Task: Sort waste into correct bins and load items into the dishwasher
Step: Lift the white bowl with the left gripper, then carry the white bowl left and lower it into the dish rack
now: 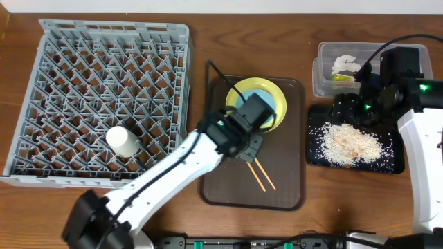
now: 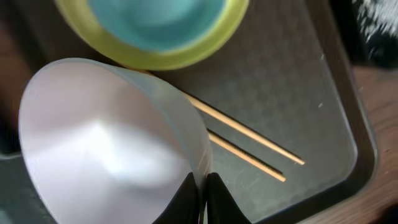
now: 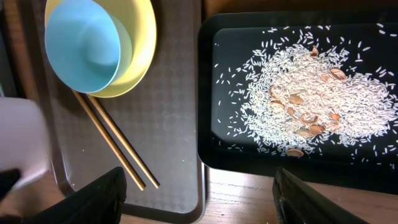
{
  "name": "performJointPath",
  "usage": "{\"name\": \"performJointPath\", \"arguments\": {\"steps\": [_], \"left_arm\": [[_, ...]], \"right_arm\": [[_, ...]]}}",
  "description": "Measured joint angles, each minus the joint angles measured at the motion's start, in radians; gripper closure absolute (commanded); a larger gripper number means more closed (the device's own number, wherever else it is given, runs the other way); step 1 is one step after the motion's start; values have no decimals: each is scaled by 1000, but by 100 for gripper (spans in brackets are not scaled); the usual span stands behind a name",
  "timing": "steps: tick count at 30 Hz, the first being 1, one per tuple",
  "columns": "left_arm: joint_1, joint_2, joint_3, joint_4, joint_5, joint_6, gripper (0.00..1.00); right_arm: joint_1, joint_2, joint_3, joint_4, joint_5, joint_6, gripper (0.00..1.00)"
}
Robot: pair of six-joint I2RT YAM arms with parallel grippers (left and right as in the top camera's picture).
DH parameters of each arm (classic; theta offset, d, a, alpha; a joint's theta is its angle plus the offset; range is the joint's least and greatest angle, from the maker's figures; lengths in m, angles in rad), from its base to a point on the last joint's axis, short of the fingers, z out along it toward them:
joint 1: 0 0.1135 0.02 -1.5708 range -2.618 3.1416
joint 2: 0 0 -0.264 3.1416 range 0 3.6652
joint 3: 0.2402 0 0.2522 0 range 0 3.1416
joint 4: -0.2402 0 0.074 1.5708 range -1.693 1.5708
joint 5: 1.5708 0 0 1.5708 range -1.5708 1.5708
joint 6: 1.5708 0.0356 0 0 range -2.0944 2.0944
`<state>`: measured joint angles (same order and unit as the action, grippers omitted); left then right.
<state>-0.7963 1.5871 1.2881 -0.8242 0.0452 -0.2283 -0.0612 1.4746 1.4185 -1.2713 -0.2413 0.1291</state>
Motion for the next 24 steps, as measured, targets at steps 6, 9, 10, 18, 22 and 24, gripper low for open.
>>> {"name": "performJointPath", "arguments": {"steps": [6, 9, 10, 18, 22, 24], "left_arm": [[20, 3, 2, -22, -10, 0, 93], [20, 2, 2, -22, -27, 0, 93], [21, 2, 2, -22, -30, 0, 93], [105, -126, 2, -22, -31, 0, 93], [233, -213, 3, -18, -10, 20, 93], [322, -237, 3, -6, 37, 39, 93]], "right_arm": [[0, 0, 0, -4, 0, 0, 27], [0, 0, 0, -8, 0, 0, 27], [0, 0, 0, -8, 0, 0, 27], [0, 0, 0, -8, 0, 0, 27], [0, 0, 0, -11, 0, 0, 27], [0, 0, 0, -12, 2, 0, 27]]}}
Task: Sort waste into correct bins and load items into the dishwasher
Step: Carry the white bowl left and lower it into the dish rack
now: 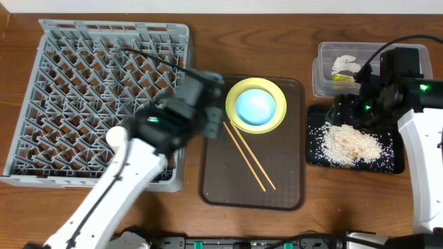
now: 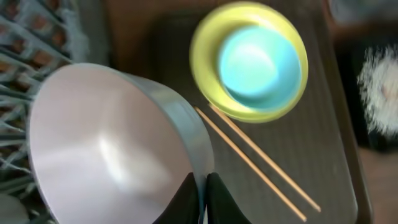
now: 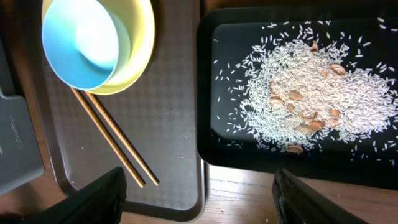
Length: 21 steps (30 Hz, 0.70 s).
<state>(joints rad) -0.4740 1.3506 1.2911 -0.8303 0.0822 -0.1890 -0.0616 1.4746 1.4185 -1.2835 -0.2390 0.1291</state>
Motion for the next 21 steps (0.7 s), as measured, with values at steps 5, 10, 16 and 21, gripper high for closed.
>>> {"name": "performJointPath", "arguments": {"steps": [5, 10, 16, 21], "left_arm": [[199, -2, 0, 30, 164, 39, 92], [368, 8, 0, 70, 381, 75, 93], [556, 49, 0, 101, 620, 90, 93], [692, 137, 0, 143, 816, 91, 93]], "right_arm": [[0, 0, 0, -8, 2, 0, 28], [0, 0, 0, -9, 2, 0, 27], [0, 0, 0, -10, 2, 0, 27], [0, 0, 0, -10, 2, 0, 27]]}}
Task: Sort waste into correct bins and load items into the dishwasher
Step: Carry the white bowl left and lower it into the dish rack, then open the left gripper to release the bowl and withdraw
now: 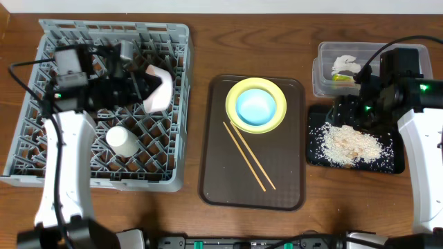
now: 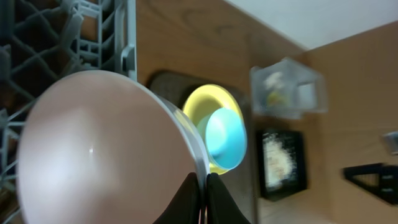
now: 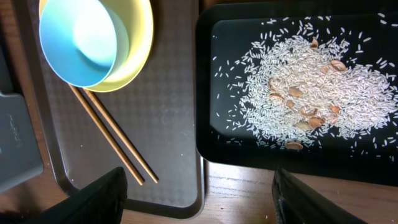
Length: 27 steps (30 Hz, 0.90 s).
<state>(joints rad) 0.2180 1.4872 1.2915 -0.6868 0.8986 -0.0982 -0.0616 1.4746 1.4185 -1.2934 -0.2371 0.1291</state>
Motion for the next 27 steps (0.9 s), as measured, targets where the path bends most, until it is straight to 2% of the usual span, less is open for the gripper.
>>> {"name": "performJointPath", "arguments": {"steps": [10, 16, 23, 27], "left_arm": [[195, 174, 0, 94, 305, 2, 93], [243, 282, 0, 104, 367, 2, 93], [299, 356, 2, 129, 514, 2, 92], [315, 367, 2, 130, 527, 2, 92]], "right_arm": [[0, 0, 0, -2, 0, 0, 28], [0, 0, 0, -2, 0, 0, 27], [0, 0, 0, -1, 1, 0, 27], [0, 0, 0, -1, 1, 0, 27]]}}
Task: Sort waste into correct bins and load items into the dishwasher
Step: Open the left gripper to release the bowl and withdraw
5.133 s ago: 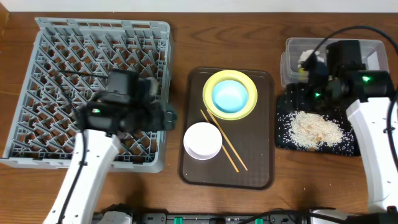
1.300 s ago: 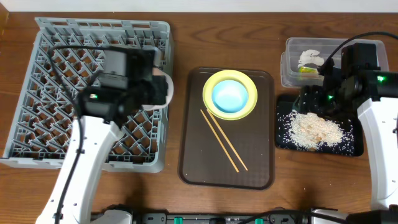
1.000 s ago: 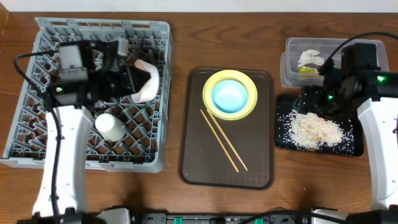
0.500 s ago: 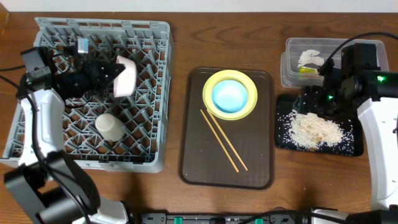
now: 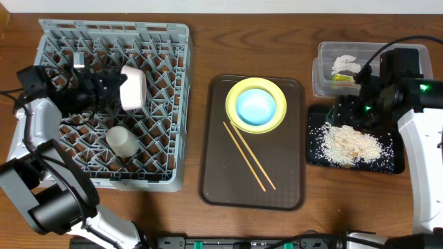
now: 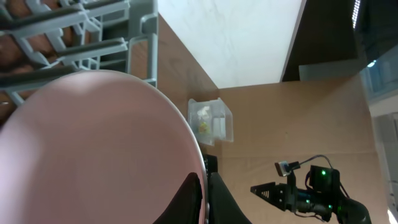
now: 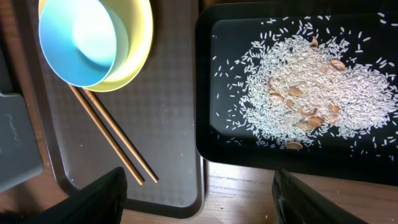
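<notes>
A pale pink bowl [image 5: 133, 88] is held on its side over the upper middle of the grey dish rack [image 5: 41, 173]. My left gripper [image 6: 203, 196] is shut on its rim, and the bowl [image 6: 93, 149] fills the left wrist view. A white cup [image 5: 121, 142] stands in the rack below it. On the brown tray [image 5: 291, 194] sit a blue bowl [image 7: 78, 40] nested in a yellow bowl [image 7: 137, 56], with two chopsticks [image 7: 115, 140] beside them. My right gripper [image 7: 199, 202] hangs open above the tray's right edge, holding nothing.
A black tray [image 7: 208, 93] strewn with rice and shell bits [image 7: 305, 93] lies to the right of the brown tray. A clear container [image 5: 325, 79] with scraps stands behind it. The right arm [image 5: 415, 138] reaches over that corner.
The pink bowl has moved a little further left over the rack, still in my left gripper, and the left arm has drawn back to the left. The right arm has not moved.
My left gripper first held the pink bowl over the brown tray by the chopsticks. Then it held the bowl at the rack's right edge, then over the rack's upper right, and now over its upper middle. The right gripper stayed open throughout.
</notes>
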{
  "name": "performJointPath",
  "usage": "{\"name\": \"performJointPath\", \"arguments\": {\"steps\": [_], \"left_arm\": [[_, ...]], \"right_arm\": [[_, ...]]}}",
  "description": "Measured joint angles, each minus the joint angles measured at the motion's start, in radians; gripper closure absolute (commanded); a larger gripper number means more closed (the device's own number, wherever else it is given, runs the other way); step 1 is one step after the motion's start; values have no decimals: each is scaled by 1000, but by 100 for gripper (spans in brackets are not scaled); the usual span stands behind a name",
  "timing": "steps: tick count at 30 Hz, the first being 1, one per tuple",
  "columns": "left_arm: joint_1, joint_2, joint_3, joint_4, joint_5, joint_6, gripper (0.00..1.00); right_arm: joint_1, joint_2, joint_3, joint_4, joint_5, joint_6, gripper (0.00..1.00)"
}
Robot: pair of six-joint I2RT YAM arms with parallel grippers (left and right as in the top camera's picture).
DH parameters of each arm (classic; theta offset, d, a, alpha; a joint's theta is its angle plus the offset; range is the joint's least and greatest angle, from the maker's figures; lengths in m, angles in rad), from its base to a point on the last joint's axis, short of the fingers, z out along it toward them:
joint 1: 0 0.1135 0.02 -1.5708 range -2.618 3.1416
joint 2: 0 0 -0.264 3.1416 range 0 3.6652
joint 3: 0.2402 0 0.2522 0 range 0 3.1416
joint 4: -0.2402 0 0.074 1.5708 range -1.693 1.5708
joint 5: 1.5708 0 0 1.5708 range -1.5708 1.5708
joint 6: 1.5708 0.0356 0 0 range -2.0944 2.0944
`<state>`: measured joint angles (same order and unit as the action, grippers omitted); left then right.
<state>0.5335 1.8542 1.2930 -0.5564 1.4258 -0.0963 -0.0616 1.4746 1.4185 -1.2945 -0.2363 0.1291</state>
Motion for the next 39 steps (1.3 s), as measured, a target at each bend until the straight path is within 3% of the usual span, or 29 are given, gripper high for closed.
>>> {"name": "performJointPath", "arguments": {"steps": [5, 9, 13, 17, 28, 39], "left_arm": [[26, 0, 14, 4, -73, 0, 92], [44, -2, 24, 9, -145, -2, 83], [55, -1, 23, 8, -257, -1, 43], [53, 5, 17, 4, -326, -2, 27], [53, -29, 13, 2, -423, -11, 16], [-7, -403, 9, -100, -731, -56, 9]], "right_arm": [[0, 0, 0, -4, 1, 0, 27], [0, 0, 0, -4, 1, 0, 27], [0, 0, 0, -5, 1, 0, 28], [0, 0, 0, -6, 2, 0, 27], [0, 0, 0, -23, 4, 0, 27], [0, 0, 0, -37, 94, 20, 25]]}}
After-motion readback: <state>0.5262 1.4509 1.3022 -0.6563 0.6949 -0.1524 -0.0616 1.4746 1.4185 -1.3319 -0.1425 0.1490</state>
